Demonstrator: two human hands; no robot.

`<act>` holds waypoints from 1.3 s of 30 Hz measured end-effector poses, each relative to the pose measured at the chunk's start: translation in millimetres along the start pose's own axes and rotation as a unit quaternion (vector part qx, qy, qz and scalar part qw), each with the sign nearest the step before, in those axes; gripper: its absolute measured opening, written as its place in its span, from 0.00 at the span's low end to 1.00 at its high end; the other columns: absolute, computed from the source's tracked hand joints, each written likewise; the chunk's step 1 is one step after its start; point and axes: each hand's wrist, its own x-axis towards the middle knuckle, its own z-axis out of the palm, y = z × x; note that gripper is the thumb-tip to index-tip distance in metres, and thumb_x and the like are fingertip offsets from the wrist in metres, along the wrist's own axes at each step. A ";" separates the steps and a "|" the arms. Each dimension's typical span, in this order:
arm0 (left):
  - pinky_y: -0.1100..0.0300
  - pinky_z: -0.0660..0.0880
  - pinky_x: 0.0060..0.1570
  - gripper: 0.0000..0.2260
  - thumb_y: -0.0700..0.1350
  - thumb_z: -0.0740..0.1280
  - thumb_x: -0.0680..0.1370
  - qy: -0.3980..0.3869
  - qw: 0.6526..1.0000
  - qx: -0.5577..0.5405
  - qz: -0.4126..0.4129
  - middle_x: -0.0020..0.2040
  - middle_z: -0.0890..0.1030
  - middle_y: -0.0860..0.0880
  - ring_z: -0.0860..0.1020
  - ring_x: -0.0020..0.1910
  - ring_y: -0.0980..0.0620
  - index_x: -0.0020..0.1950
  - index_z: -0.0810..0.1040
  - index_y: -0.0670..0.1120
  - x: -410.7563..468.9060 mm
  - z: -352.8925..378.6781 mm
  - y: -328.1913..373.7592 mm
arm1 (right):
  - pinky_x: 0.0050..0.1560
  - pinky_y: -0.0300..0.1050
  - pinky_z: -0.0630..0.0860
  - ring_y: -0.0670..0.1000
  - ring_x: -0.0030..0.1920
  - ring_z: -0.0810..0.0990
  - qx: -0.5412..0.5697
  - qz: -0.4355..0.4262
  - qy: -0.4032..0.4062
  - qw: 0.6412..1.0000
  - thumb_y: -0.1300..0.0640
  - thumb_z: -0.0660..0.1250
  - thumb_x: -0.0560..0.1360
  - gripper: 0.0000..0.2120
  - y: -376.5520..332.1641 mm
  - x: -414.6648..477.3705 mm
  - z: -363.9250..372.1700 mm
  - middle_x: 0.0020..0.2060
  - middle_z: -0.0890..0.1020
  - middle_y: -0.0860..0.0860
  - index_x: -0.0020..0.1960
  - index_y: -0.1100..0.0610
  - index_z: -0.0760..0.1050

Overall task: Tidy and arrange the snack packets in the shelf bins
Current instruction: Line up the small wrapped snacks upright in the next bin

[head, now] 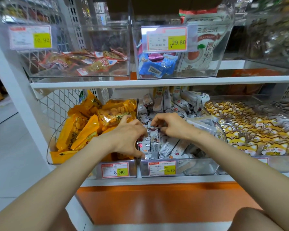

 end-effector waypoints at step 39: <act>0.52 0.56 0.59 0.28 0.67 0.65 0.69 -0.017 0.999 0.036 0.002 0.54 0.73 0.52 0.64 0.59 0.51 0.62 0.72 0.53 8.2 6.0 -3.4 | 0.48 0.41 0.69 0.43 0.49 0.74 -0.174 -0.057 -0.001 0.983 0.57 0.71 0.72 0.11 -12.3 -12.8 -29.4 0.49 0.79 0.42 0.53 0.50 0.75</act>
